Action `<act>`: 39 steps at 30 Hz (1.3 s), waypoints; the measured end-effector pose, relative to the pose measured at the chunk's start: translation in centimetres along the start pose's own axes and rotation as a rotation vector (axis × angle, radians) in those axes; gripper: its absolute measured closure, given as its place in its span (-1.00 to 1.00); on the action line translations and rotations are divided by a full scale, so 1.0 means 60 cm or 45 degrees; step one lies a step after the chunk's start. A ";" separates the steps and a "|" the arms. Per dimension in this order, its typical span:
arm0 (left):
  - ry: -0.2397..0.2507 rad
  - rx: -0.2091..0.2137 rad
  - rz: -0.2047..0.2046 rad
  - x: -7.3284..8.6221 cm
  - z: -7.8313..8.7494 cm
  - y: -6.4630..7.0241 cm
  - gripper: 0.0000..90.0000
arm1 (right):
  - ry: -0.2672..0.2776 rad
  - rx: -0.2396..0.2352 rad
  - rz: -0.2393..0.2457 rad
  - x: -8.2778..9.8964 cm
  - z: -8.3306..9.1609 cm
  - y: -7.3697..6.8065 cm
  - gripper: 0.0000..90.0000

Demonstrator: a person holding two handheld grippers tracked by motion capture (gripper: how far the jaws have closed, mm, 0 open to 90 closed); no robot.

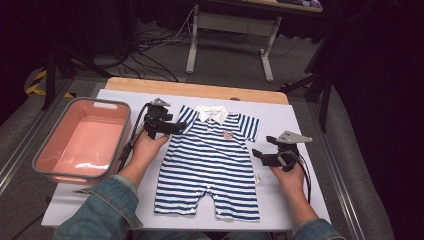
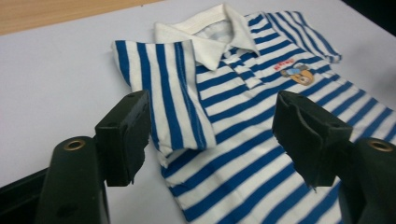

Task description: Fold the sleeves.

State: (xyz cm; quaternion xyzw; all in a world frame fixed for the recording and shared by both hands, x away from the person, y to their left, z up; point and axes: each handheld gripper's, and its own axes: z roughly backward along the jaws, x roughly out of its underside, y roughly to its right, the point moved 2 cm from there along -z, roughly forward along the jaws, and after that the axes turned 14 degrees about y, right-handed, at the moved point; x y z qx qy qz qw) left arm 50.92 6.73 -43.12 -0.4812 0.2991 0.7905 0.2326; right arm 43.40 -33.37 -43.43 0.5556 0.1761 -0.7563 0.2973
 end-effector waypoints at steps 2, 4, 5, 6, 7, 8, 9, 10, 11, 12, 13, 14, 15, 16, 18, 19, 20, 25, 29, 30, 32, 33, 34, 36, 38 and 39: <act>0.037 0.009 -0.034 0.004 0.020 0.011 -0.46 | -0.024 0.005 0.000 -0.005 -0.009 0.008 -0.56; 0.057 0.015 -0.045 0.006 0.028 0.015 -0.48 | -0.040 0.008 -0.013 -0.008 -0.018 0.017 -0.54; 0.065 0.033 -0.044 0.010 0.038 0.021 -0.50 | -0.047 0.009 -0.018 -0.010 -0.021 0.021 -0.53; 0.066 0.034 -0.052 0.013 0.043 0.024 -0.52 | -0.053 0.012 -0.018 -0.012 -0.024 0.024 -0.52; 0.061 0.039 -0.060 0.018 0.047 0.028 -0.54 | -0.060 0.017 -0.020 -0.013 -0.028 0.028 -0.51; 0.055 0.040 -0.063 0.021 0.050 0.030 -0.56 | -0.066 0.025 -0.022 -0.015 -0.032 0.032 -0.48; 0.045 0.041 -0.064 0.026 0.052 0.033 -0.57 | -0.072 0.031 -0.023 -0.016 -0.035 0.034 -0.47; 0.035 0.041 -0.073 0.031 0.056 0.034 -0.57 | -0.079 0.041 -0.024 -0.017 -0.039 0.037 -0.45; 0.033 0.043 -0.076 0.034 0.057 0.035 -0.58 | -0.090 0.055 -0.022 -0.017 -0.043 0.041 -0.42; 0.022 0.040 -0.069 0.040 0.061 0.035 -0.58 | -0.094 0.061 -0.021 -0.018 -0.046 0.044 -0.39; 0.019 0.033 -0.071 0.044 0.063 0.034 -0.57 | -0.107 0.069 -0.016 -0.018 -0.051 0.048 -0.36; 0.015 0.026 -0.070 0.047 0.066 0.034 -0.57 | -0.118 0.077 -0.013 -0.018 -0.055 0.051 -0.35; 0.020 0.029 -0.062 0.053 0.070 0.034 -0.57 | -0.126 0.084 -0.012 -0.019 -0.059 0.054 -0.34; 0.020 0.032 -0.056 0.057 0.074 0.033 -0.56 | -0.141 0.092 -0.012 -0.019 -0.064 0.058 -0.33; 0.010 0.039 -0.043 0.064 0.080 0.034 -0.53 | -0.157 0.107 -0.005 -0.019 -0.072 0.065 -0.33; 0.012 0.036 -0.047 0.069 0.086 0.035 -0.53 | -0.166 0.116 -0.005 -0.020 -0.076 0.069 -0.33; 0.015 0.031 -0.057 0.073 0.090 0.035 -0.53 | -0.177 0.127 -0.007 -0.020 -0.081 0.074 -0.32; 0.053 0.038 -0.052 0.086 0.110 0.039 -0.54 | -0.205 0.166 -0.034 -0.017 -0.100 0.093 -0.26; 0.060 0.038 -0.069 0.094 0.122 0.044 -0.56 | -0.227 0.199 -0.062 -0.013 -0.117 0.106 -0.17; 0.064 0.034 -0.076 0.096 0.125 0.045 -0.57 | -0.236 0.205 -0.060 -0.012 -0.122 0.109 -0.15; 0.065 0.039 -0.083 0.099 0.129 0.048 -0.57 | -0.257 0.228 -0.044 -0.011 -0.133 0.113 -0.12; 0.070 0.039 -0.089 0.100 0.131 0.049 -0.58 | -0.268 0.243 -0.043 -0.010 -0.138 0.116 -0.09; 0.071 0.038 -0.096 0.101 0.133 0.049 -0.59 | -0.284 0.263 -0.049 -0.009 -0.143 0.121 -0.07; 0.076 0.040 -0.093 0.102 0.134 0.051 -0.59 | -0.287 0.279 -0.060 -0.009 -0.146 0.125 -0.05; 0.079 0.044 -0.105 0.104 0.138 0.052 -0.60 | -0.290 0.304 -0.093 -0.008 -0.150 0.133 -0.02; 0.074 0.035 -0.117 0.107 0.141 0.054 -0.60 | -0.295 0.317 -0.128 -0.007 -0.154 0.142 0.00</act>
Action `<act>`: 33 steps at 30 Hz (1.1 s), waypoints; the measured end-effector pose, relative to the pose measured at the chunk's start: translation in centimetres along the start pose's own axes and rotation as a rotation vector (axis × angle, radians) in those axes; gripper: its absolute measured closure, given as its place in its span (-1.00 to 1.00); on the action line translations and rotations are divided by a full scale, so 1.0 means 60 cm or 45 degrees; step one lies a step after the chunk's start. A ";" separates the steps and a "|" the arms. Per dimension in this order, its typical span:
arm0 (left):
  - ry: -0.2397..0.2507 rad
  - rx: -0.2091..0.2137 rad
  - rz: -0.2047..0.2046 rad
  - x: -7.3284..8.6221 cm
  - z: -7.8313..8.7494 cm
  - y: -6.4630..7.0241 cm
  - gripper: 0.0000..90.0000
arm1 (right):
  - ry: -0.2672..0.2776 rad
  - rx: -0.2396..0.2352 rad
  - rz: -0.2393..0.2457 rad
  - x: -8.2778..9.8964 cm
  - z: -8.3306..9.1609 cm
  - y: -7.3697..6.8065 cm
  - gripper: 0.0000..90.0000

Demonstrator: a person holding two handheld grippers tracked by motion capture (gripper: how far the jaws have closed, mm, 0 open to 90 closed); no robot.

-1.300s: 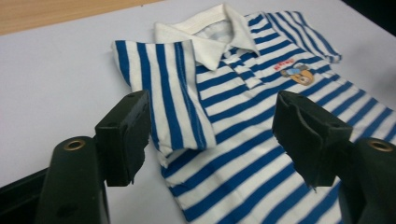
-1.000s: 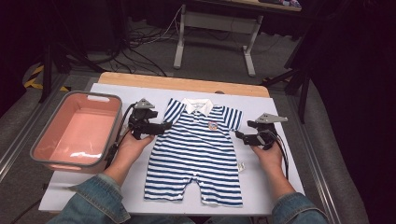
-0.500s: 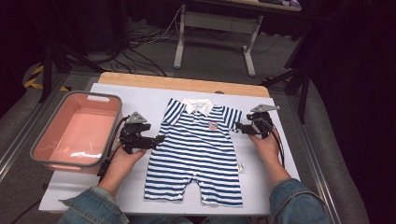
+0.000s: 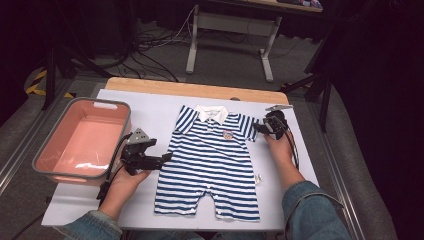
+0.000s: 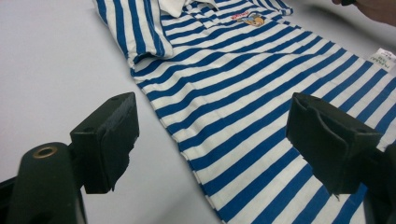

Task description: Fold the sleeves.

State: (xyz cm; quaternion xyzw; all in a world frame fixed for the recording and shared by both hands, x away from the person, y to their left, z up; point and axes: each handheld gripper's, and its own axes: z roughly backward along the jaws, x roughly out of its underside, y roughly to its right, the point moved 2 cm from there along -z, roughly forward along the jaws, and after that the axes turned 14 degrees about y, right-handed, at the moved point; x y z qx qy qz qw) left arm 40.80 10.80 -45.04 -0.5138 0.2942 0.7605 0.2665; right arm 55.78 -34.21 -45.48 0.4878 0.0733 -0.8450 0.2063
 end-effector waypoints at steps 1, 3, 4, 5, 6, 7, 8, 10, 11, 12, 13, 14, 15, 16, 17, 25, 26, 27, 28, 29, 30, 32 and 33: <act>-0.003 -0.005 -0.006 0.001 0.002 0.001 -0.60 | -0.011 -0.003 -0.008 0.000 -0.004 0.002 0.00; -0.007 -0.011 -0.012 0.004 0.005 0.002 -0.60 | -0.024 -0.001 0.002 -0.002 -0.010 0.005 0.00; -0.007 -0.011 -0.012 0.004 0.005 0.002 -0.60 | -0.024 -0.001 0.002 -0.002 -0.010 0.005 0.00; -0.009 -0.016 -0.015 0.006 0.007 0.002 -0.60 | -0.026 0.008 0.004 -0.002 -0.013 0.006 0.00; -0.015 -0.015 -0.011 0.008 0.009 0.003 -0.60 | -0.025 0.009 -0.009 -0.002 -0.016 0.008 0.00; -0.015 -0.017 -0.011 0.009 0.010 0.002 -0.60 | -0.033 0.011 -0.018 -0.001 -0.019 0.009 0.03; -0.016 -0.018 -0.011 0.010 0.010 0.002 -0.60 | -0.046 0.008 -0.020 0.001 -0.022 0.011 0.08; -0.016 -0.016 -0.012 0.010 0.011 0.003 -0.59 | -0.044 -0.021 -0.051 0.000 -0.023 0.012 0.26; -0.016 -0.013 -0.011 0.010 0.011 0.004 -0.59 | -0.047 -0.032 -0.059 0.000 -0.023 0.011 0.35; -0.017 -0.013 -0.012 0.010 0.011 0.005 -0.59 | -0.049 -0.044 -0.058 -0.001 -0.023 0.009 0.46; -0.017 -0.011 -0.014 0.011 0.010 0.006 -0.59 | -0.047 -0.055 -0.052 -0.001 -0.024 0.008 0.56; -0.026 -0.005 -0.016 0.012 0.008 0.007 -0.59 | -0.053 -0.093 -0.054 -0.003 -0.024 0.004 0.87; -0.026 -0.005 -0.016 0.012 0.008 0.007 -0.59 | -0.053 -0.093 -0.054 -0.003 -0.024 0.004 0.87; -0.030 -0.002 -0.020 0.013 0.005 0.009 -0.59 | -0.058 -0.090 -0.015 -0.005 -0.024 -0.001 0.95; -0.030 -0.002 -0.020 0.013 0.005 0.009 -0.59 | -0.060 -0.075 0.008 -0.008 -0.023 -0.002 0.96; -0.040 0.016 -0.022 0.014 -0.002 0.015 -0.59 | -0.032 -0.004 -0.011 -0.013 -0.018 0.019 0.96; -0.040 0.016 -0.022 0.014 -0.002 0.015 -0.59 | -0.032 -0.004 -0.011 -0.013 -0.018 0.019 0.96; -0.038 0.014 -0.021 0.014 -0.001 0.015 -0.59 | -0.031 -0.005 -0.013 -0.014 -0.018 0.018 0.95; -0.034 0.016 -0.014 0.013 0.000 0.014 -0.59 | -0.015 -0.010 -0.004 -0.018 -0.015 0.013 0.95; -0.034 0.016 -0.014 0.013 0.000 0.014 -0.59 | -0.015 -0.010 -0.004 -0.018 -0.015 0.013 0.95; -0.031 0.016 -0.013 0.013 0.000 0.014 -0.59 | -0.008 -0.016 0.003 -0.021 -0.013 0.011 0.95; -0.026 0.015 -0.015 0.012 0.000 0.015 -0.59 | 0.039 -0.043 0.019 -0.033 -0.003 0.001 0.95; -0.025 0.016 -0.015 0.012 0.000 0.015 -0.59 | 0.058 -0.056 0.020 -0.038 0.001 -0.003 0.95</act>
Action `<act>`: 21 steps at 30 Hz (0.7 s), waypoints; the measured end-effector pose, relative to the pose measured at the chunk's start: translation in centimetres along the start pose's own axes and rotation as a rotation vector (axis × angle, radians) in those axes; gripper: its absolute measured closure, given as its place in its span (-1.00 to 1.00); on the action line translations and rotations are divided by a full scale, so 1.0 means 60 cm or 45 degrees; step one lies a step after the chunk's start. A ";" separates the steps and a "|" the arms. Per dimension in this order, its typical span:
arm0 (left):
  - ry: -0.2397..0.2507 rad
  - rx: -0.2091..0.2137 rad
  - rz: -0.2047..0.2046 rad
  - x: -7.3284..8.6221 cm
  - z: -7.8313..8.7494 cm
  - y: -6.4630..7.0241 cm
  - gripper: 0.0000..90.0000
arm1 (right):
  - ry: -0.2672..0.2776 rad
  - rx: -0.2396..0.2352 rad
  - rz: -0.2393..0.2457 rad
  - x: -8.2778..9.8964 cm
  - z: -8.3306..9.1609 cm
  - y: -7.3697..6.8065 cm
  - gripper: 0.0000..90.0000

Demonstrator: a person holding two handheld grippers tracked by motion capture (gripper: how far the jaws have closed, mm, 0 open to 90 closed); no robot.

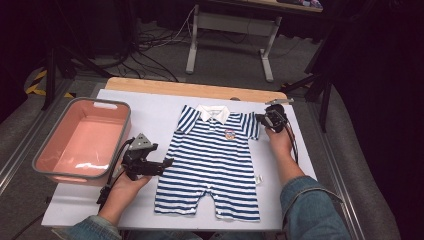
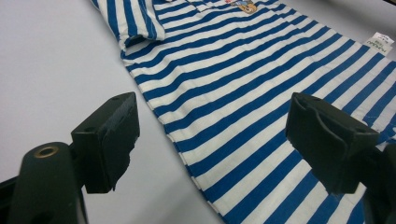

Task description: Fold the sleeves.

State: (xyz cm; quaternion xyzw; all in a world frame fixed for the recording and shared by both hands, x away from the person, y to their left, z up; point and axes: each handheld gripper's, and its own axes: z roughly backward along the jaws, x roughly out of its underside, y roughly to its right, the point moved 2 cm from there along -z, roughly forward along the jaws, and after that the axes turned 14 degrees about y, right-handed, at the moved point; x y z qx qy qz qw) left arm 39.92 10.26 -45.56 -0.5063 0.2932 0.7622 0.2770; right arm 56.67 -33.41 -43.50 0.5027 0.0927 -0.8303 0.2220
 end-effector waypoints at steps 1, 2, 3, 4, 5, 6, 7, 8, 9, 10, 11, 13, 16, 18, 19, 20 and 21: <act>0.002 0.000 0.001 0.000 0.000 0.001 -0.59 | 0.012 -0.012 0.001 -0.005 0.003 -0.005 0.95; 0.001 0.000 -0.001 0.000 0.000 0.001 -0.59 | 0.012 -0.012 0.001 -0.005 0.003 -0.005 0.95; -0.003 0.002 -0.002 0.000 0.000 0.002 -0.59 | 0.023 -0.026 0.006 -0.011 0.005 -0.010 0.95; -0.003 0.000 -0.003 0.000 0.000 0.003 -0.59 | 0.039 -0.055 0.027 -0.021 0.008 -0.023 0.95; -0.001 -0.001 -0.001 0.000 0.000 0.004 -0.59 | 0.045 -0.066 0.037 -0.026 0.009 -0.030 0.95; 0.000 0.001 -0.005 0.000 0.001 0.005 -0.59 | 0.053 -0.078 0.048 -0.031 0.009 -0.037 0.95; -0.001 0.003 -0.005 0.000 0.001 0.006 -0.59 | 0.056 -0.087 0.056 -0.035 0.009 -0.043 0.95; -0.001 0.003 -0.005 0.000 0.001 0.006 -0.59 | 0.056 -0.087 0.056 -0.035 0.009 -0.043 0.95; -0.003 0.001 -0.009 0.001 0.001 0.006 -0.59 | 0.063 -0.098 0.060 -0.038 0.008 -0.049 0.95; -0.003 0.004 -0.008 0.001 0.002 0.008 -0.59 | 0.071 -0.108 0.066 -0.041 0.007 -0.054 0.95; -0.004 0.003 -0.017 0.001 0.003 0.010 -0.59 | 0.073 -0.119 0.078 -0.042 0.001 -0.062 0.95; 0.005 -0.006 -0.021 0.002 0.004 0.013 -0.59 | 0.068 -0.124 0.083 -0.041 -0.002 -0.064 0.95; 0.005 0.001 -0.027 0.004 0.007 0.020 -0.59 | 0.058 -0.141 0.071 -0.036 -0.013 -0.069 0.95; 0.001 0.006 -0.030 0.006 0.008 0.023 -0.60 | 0.068 -0.157 0.063 -0.035 -0.016 -0.072 0.94; 0.001 0.006 -0.030 0.006 0.008 0.023 -0.60 | 0.068 -0.157 0.063 -0.035 -0.016 -0.072 0.94; 0.000 0.009 -0.033 0.006 0.008 0.024 -0.60 | 0.069 -0.172 0.073 -0.034 -0.021 -0.077 0.94; 0.002 0.008 -0.037 0.007 0.008 0.025 -0.60 | 0.071 -0.182 0.073 -0.033 -0.024 -0.080 0.94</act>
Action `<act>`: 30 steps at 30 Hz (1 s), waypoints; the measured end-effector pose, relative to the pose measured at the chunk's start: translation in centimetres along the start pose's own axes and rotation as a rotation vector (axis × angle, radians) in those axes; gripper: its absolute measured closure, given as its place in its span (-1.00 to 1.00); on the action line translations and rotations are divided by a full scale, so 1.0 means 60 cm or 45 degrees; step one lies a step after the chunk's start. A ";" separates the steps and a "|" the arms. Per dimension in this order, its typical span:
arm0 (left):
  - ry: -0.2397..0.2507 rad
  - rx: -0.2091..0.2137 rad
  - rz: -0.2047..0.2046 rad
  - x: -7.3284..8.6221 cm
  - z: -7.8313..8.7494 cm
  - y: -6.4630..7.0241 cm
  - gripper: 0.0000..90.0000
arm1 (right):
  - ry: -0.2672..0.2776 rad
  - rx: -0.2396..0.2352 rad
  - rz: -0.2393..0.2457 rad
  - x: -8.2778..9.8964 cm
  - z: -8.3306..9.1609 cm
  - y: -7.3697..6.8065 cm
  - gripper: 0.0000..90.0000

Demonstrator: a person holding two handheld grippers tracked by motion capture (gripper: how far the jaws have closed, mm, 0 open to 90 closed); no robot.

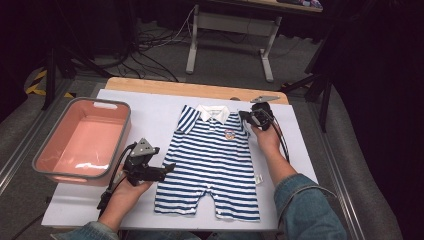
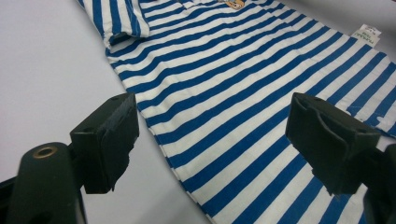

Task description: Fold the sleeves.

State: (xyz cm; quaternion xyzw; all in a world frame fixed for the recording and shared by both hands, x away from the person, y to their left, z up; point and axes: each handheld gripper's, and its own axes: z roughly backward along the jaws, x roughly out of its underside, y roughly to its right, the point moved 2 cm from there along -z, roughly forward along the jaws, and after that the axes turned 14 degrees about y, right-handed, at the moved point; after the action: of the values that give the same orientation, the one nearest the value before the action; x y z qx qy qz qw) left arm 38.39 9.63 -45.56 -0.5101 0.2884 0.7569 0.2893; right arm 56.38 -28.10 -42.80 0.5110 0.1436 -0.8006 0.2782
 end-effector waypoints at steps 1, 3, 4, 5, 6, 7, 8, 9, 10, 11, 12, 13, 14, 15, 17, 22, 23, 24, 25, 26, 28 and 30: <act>-0.007 -0.001 0.003 0.003 0.000 0.001 -0.60 | 0.005 -0.017 -0.012 0.002 -0.002 -0.002 0.94; -0.007 0.000 0.015 0.007 0.001 0.002 -0.60 | 0.017 -0.050 -0.042 0.005 -0.008 -0.006 0.94; -0.007 0.000 0.015 0.007 0.001 0.002 -0.60 | 0.021 -0.059 -0.041 0.005 -0.011 -0.009 0.94; -0.011 0.001 0.017 0.008 0.000 0.002 -0.60 | 0.021 -0.059 -0.041 0.005 -0.011 -0.009 0.94; -0.019 -0.001 0.015 0.010 -0.002 0.001 -0.60 | 0.031 -0.071 -0.019 0.006 -0.016 -0.016 0.94; -0.019 0.002 0.016 0.010 -0.003 0.002 -0.60 | 0.034 -0.085 -0.013 0.006 -0.018 -0.019 0.93; -0.019 0.002 0.016 0.010 -0.003 0.002 -0.60 | 0.035 -0.098 -0.010 0.007 -0.020 -0.022 0.88; -0.023 0.009 0.010 0.011 -0.006 0.003 -0.60 | 0.038 -0.109 -0.003 0.008 -0.022 -0.023 0.76; -0.023 0.009 0.010 0.011 -0.006 0.003 -0.60 | 0.045 -0.106 0.002 0.008 -0.022 -0.023 0.61; -0.026 0.010 0.008 0.010 -0.006 0.004 -0.60 | 0.045 -0.106 0.002 0.008 -0.022 -0.023 0.61; -0.024 0.014 0.002 0.010 -0.007 0.004 -0.60 | 0.050 -0.110 -0.016 0.007 -0.016 -0.019 0.57; -0.023 0.014 0.002 0.010 -0.008 0.004 -0.60 | 0.050 -0.110 -0.016 0.007 -0.016 -0.019 0.57; -0.025 0.017 0.002 0.010 -0.009 0.003 -0.60 | 0.054 -0.107 -0.023 0.006 -0.011 -0.015 0.55; -0.024 0.016 0.008 0.009 -0.010 0.002 -0.60 | 0.061 -0.082 -0.028 0.004 0.004 -0.004 0.54; -0.019 0.020 0.006 0.008 -0.011 0.001 -0.60 | 0.066 -0.069 -0.038 0.004 0.013 0.002 0.56; -0.018 0.034 0.001 0.004 -0.018 0.001 -0.60 | -0.017 0.005 -0.051 0.029 0.040 0.026 0.78; -0.021 0.038 0.002 0.004 -0.022 0.002 -0.59 | -0.079 0.024 -0.023 0.043 0.042 0.028 0.81; -0.021 0.038 0.002 0.004 -0.022 0.002 -0.59 | -0.106 0.026 -0.015 0.050 0.042 0.029 0.82; -0.025 0.039 0.001 0.004 -0.023 0.003 -0.59 | -0.106 0.026 -0.015 0.050 0.042 0.029 0.82; -0.032 0.044 -0.006 0.005 -0.026 0.003 -0.59 | -0.124 0.010 -0.030 0.060 0.041 0.028 0.79; -0.032 0.045 -0.007 0.005 -0.027 0.003 -0.59 | -0.131 -0.002 -0.038 0.064 0.040 0.026 0.74; -0.030 0.050 -0.005 0.005 -0.029 0.004 -0.59 | -0.156 -0.036 -0.031 0.069 0.035 0.015 0.58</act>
State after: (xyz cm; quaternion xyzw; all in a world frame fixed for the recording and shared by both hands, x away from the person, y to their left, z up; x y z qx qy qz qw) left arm 39.19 8.26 -46.33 -0.4959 0.2988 0.7566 0.3040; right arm 54.03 -31.13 -45.58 0.4553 0.1439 -0.8315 0.2838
